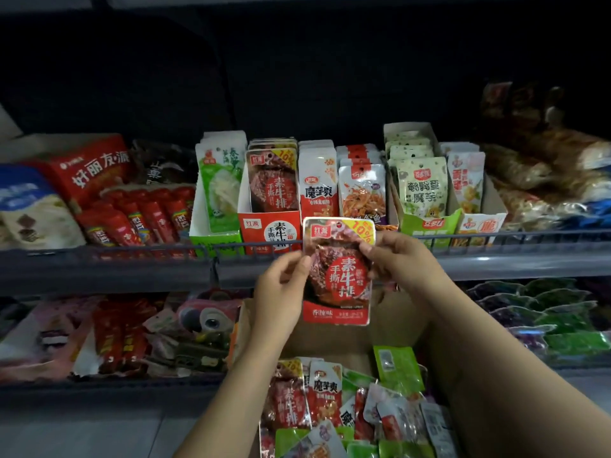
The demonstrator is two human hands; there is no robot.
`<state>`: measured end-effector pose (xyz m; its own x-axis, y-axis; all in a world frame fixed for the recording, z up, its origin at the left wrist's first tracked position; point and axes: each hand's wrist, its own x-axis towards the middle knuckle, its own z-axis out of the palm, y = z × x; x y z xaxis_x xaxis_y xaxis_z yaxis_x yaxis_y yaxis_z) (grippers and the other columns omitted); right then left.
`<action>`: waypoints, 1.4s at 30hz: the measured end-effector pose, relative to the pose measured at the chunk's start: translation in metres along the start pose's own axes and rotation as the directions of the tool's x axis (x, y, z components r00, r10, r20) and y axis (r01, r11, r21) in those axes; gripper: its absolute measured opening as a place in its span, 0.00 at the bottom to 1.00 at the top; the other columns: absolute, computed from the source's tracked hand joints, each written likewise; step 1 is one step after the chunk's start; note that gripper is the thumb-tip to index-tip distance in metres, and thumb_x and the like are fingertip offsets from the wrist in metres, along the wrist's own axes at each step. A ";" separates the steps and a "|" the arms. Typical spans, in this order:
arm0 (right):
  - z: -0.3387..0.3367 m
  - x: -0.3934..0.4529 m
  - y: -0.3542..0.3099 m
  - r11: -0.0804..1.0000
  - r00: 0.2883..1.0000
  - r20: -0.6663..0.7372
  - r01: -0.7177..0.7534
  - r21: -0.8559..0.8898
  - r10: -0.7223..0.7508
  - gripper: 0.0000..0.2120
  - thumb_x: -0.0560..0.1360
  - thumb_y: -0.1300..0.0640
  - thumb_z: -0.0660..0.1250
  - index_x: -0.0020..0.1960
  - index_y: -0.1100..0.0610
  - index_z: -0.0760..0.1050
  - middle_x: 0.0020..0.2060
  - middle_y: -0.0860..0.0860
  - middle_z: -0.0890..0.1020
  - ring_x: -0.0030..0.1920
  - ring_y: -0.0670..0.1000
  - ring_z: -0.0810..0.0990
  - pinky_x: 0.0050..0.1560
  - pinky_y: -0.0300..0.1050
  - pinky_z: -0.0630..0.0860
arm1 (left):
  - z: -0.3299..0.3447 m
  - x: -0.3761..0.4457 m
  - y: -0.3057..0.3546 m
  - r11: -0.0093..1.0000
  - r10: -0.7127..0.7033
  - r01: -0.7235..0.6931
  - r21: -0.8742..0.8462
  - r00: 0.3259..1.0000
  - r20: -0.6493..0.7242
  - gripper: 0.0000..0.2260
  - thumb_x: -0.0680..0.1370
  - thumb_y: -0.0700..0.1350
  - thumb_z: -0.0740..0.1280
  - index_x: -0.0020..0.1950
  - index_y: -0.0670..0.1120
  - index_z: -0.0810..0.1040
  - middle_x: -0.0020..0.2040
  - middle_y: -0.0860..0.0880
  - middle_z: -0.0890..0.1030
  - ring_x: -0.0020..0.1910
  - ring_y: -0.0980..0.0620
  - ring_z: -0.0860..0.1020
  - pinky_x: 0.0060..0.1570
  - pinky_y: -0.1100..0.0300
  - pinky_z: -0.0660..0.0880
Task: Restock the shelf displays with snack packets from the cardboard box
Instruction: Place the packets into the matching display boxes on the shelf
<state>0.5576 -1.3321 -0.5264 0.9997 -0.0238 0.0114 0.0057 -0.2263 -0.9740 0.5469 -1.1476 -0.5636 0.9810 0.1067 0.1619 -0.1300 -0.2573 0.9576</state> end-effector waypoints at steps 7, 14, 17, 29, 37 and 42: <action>0.026 0.048 -0.050 0.987 0.978 -0.151 0.132 -0.086 -0.144 0.09 0.77 0.56 0.65 0.39 0.58 0.73 0.31 0.50 0.79 0.27 0.42 0.76 0.28 0.35 0.72 | -0.034 0.045 -0.022 0.743 0.457 -0.367 0.560 0.889 -0.024 0.22 0.80 0.53 0.57 0.74 0.50 0.64 0.75 0.54 0.59 0.74 0.58 0.54 0.72 0.56 0.46; 0.051 0.094 -0.094 0.945 0.907 -0.277 0.282 -0.164 -0.318 0.07 0.78 0.54 0.64 0.48 0.58 0.74 0.37 0.49 0.80 0.33 0.43 0.77 0.27 0.32 0.70 | -0.057 0.065 -0.034 0.628 0.366 -0.387 0.675 0.912 0.183 0.28 0.81 0.55 0.50 0.78 0.54 0.42 0.75 0.59 0.33 0.72 0.63 0.30 0.69 0.62 0.30; 0.064 0.111 -0.106 0.935 0.874 -0.333 0.325 -0.144 -0.355 0.07 0.78 0.54 0.64 0.46 0.58 0.73 0.35 0.49 0.79 0.33 0.46 0.77 0.30 0.38 0.72 | -0.058 0.067 -0.033 0.660 0.341 -0.378 0.649 0.921 0.190 0.29 0.82 0.53 0.54 0.77 0.55 0.40 0.75 0.61 0.34 0.71 0.64 0.30 0.70 0.61 0.32; 0.103 0.157 -0.114 0.863 0.882 -0.253 0.265 -0.431 -0.397 0.11 0.78 0.51 0.63 0.58 0.56 0.71 0.46 0.50 0.79 0.46 0.51 0.78 0.45 0.46 0.75 | -0.057 0.064 -0.028 0.668 0.417 -0.377 0.642 0.904 0.097 0.24 0.80 0.52 0.59 0.75 0.55 0.57 0.75 0.56 0.54 0.75 0.59 0.45 0.74 0.55 0.44; 0.106 0.169 -0.088 0.748 0.947 -0.068 0.202 -0.633 -0.314 0.21 0.76 0.60 0.65 0.65 0.60 0.59 0.54 0.59 0.78 0.53 0.60 0.78 0.45 0.50 0.74 | -0.056 0.063 -0.029 0.640 0.427 -0.384 0.665 0.898 0.106 0.27 0.80 0.52 0.57 0.77 0.56 0.51 0.77 0.56 0.49 0.75 0.59 0.40 0.71 0.59 0.37; 0.107 0.170 -0.078 0.570 0.893 -0.073 0.219 -0.792 -0.443 0.30 0.73 0.62 0.68 0.70 0.52 0.57 0.59 0.54 0.76 0.47 0.55 0.77 0.37 0.47 0.71 | -0.055 0.063 -0.029 0.646 0.428 -0.384 0.659 0.898 0.103 0.27 0.80 0.52 0.58 0.77 0.56 0.49 0.77 0.57 0.48 0.75 0.60 0.39 0.71 0.59 0.36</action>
<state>0.7301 -1.2144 -0.4728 0.8887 0.0084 0.4584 0.2014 -0.9053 -0.3739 0.6050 -1.0802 -0.5683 0.8403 -0.1135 0.5301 -0.3656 -0.8406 0.3996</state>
